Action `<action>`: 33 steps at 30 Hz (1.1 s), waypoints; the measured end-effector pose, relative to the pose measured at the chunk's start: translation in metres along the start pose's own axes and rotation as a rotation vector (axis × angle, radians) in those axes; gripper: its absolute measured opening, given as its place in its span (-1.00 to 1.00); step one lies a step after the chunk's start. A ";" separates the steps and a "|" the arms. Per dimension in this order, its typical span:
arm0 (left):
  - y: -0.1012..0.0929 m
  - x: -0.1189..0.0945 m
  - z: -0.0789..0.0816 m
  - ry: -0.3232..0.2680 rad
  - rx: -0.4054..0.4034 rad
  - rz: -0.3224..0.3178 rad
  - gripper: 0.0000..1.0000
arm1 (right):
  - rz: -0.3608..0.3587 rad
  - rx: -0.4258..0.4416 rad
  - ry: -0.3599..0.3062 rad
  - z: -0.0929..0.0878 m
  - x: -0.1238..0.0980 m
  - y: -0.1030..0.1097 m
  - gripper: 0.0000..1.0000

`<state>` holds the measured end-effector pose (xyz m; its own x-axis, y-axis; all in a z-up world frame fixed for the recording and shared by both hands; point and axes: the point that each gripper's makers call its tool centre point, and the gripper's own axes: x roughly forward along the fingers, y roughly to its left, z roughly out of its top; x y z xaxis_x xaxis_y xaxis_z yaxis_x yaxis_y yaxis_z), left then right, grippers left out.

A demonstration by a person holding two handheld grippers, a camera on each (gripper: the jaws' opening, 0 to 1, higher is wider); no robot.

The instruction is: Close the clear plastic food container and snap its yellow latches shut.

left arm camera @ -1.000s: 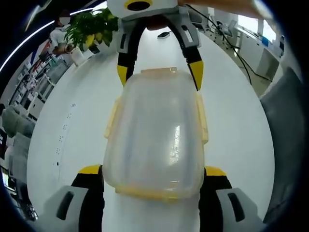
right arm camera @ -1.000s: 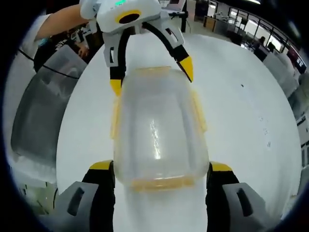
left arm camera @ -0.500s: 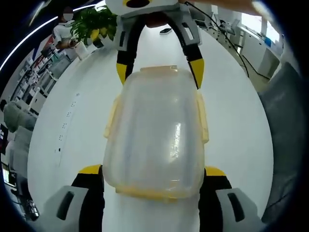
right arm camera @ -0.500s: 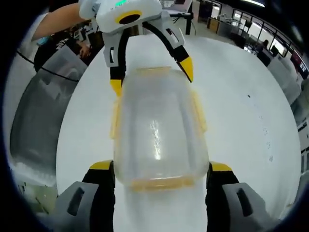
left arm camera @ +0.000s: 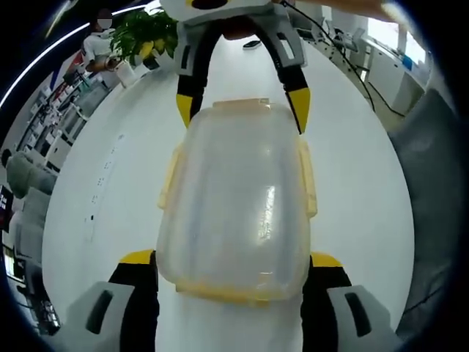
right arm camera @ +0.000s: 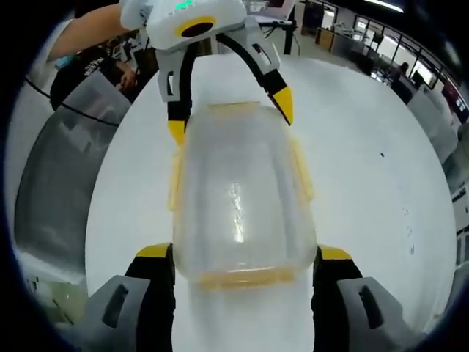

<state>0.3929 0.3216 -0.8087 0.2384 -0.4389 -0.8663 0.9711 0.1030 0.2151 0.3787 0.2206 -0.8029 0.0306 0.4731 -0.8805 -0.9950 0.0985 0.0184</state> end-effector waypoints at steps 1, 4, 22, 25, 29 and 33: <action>0.000 -0.001 -0.001 0.000 -0.002 0.000 0.53 | 0.001 -0.001 0.001 0.002 0.001 0.000 0.49; 0.001 -0.002 -0.005 0.001 -0.003 0.002 0.53 | 0.001 -0.005 0.002 0.005 0.003 0.000 0.49; 0.026 -0.001 -0.014 0.006 0.009 -0.002 0.53 | -0.009 0.006 0.003 0.016 0.008 -0.025 0.49; 0.032 0.001 -0.013 0.000 0.006 -0.002 0.53 | -0.010 0.005 0.004 0.016 0.008 -0.035 0.49; 0.038 0.003 -0.013 -0.001 0.006 -0.002 0.53 | -0.010 0.005 0.000 0.016 0.008 -0.040 0.49; 0.044 0.004 -0.013 -0.001 0.006 -0.002 0.53 | -0.010 0.004 0.002 0.016 0.008 -0.046 0.49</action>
<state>0.4365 0.3355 -0.8085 0.2368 -0.4397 -0.8664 0.9715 0.0967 0.2165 0.4261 0.2343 -0.8033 0.0405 0.4701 -0.8817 -0.9942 0.1071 0.0114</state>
